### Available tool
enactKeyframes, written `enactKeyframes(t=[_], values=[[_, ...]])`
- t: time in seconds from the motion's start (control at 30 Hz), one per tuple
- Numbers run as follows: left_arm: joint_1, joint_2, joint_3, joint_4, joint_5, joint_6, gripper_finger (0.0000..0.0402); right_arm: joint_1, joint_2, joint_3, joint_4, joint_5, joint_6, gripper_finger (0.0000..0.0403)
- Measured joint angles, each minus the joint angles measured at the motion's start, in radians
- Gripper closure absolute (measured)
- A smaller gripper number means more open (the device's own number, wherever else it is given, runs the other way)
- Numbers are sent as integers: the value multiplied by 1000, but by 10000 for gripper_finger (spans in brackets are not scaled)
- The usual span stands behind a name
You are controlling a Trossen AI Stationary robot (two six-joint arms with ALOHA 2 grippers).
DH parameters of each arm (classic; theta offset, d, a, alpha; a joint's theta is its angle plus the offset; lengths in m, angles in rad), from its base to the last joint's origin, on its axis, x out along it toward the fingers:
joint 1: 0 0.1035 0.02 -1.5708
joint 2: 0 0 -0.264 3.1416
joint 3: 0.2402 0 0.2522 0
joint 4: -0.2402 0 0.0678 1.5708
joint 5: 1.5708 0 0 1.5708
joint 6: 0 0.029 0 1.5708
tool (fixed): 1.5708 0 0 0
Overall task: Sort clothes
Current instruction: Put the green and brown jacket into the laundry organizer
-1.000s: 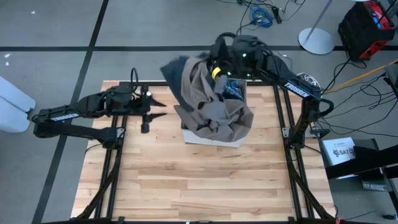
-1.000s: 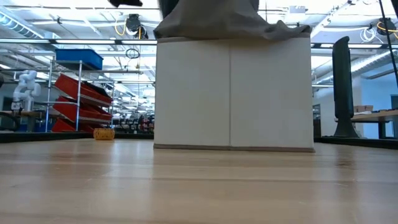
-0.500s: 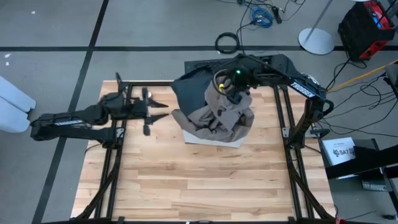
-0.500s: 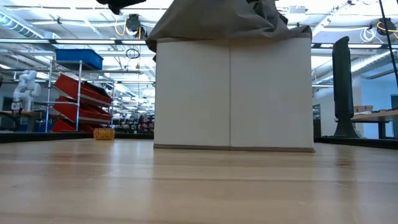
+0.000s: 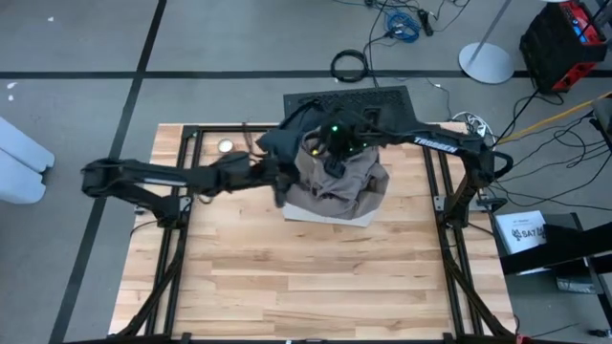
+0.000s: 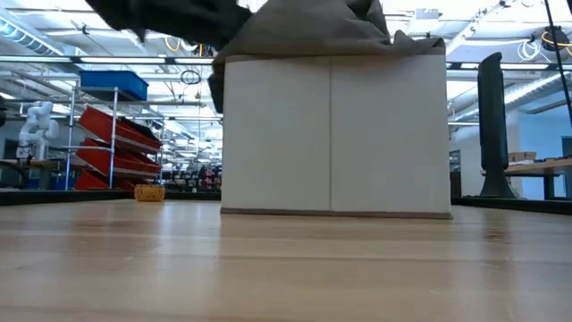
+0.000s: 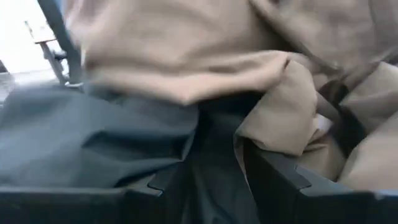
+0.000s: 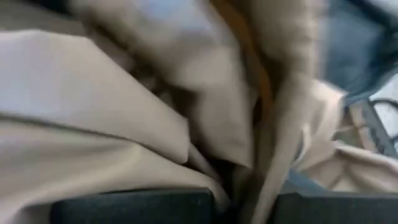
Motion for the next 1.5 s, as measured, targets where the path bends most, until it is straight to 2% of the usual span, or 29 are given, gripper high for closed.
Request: enactKeyframes(t=[0.17,0.3,0.47,0.6,0.87,1.03,1.17,1.33,1.4,1.5], values=[[7,160,94,6,-10,-1,242,-3,-1,-165,117,-56,-1,396],[5,194,142,-72,-10,16,242,-18,-3,-299,220,-118,0,396],[-3,94,182,-284,-68,87,242,-47,-6,-439,309,-169,6,395],[-11,-17,196,-408,-126,107,242,-69,-6,-501,380,-199,6,394],[-14,-245,196,-405,-154,130,242,-93,-6,-555,419,-200,14,396],[-14,-347,197,-490,-189,75,242,-105,-6,-622,443,-219,53,396],[-14,-358,197,-601,-234,43,242,-113,-8,-662,448,-320,121,396],[-7,-300,197,-691,-279,-40,242,-109,-8,-666,418,-357,198,397],[-8,-260,197,-697,-244,-70,242,-108,-8,-666,400,-361,230,396],[-27,-205,195,-649,-103,-77,242,-108,-8,-667,380,-370,279,391]])
